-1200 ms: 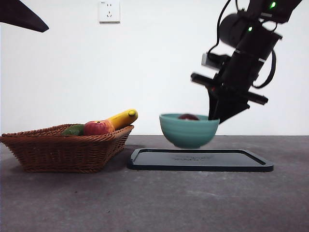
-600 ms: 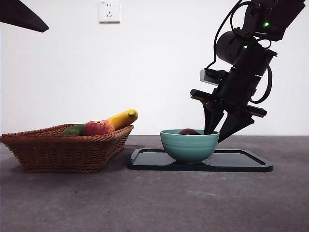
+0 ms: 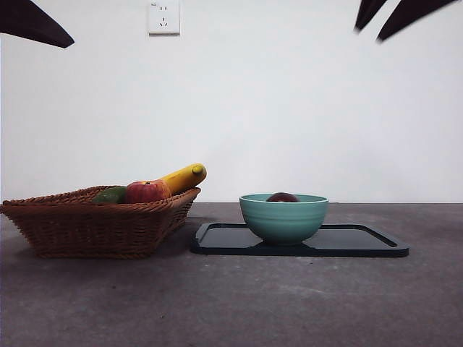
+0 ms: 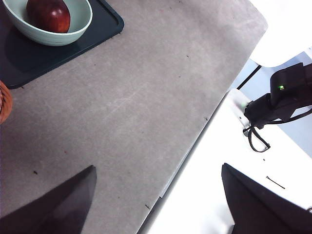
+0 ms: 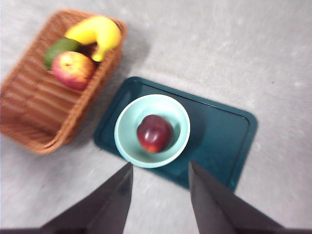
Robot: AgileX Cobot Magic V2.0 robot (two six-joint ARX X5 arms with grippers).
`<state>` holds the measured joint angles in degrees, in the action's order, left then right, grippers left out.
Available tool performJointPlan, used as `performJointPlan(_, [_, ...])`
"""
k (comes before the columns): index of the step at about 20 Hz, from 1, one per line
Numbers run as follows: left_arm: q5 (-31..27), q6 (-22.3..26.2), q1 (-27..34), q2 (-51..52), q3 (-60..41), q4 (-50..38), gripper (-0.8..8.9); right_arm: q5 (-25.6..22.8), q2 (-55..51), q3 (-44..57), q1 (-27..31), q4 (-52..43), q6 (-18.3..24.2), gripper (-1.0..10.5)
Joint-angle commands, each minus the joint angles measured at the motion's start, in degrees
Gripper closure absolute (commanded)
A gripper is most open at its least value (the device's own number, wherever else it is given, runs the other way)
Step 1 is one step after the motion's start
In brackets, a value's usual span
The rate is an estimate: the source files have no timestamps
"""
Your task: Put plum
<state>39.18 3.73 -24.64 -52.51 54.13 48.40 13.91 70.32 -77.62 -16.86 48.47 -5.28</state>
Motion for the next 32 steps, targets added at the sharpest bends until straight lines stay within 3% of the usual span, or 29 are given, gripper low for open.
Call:
performJointPlan(1, [0.3, 0.8, -0.2, -0.3, 0.5, -0.4, 4.09, 0.9, -4.0, 0.3, -0.4, 2.3, 0.9, 7.6])
performJointPlan(14, [0.3, 0.8, -0.2, -0.3, 0.5, -0.4, 4.09, 8.6, -27.5, 26.9, -5.8, 2.6, 0.8, 7.6])
performJointPlan(28, [0.3, 0.4, -0.2, -0.3, 0.5, -0.6, 4.09, 8.6, -28.5, 27.6, -5.8, 2.6, 0.8, 7.6])
performJointPlan(32, [0.1, -4.9, -0.5, -0.4, 0.6, -6.9, 4.08, 8.6, -28.5, 27.6, -5.8, 2.6, 0.8, 7.6])
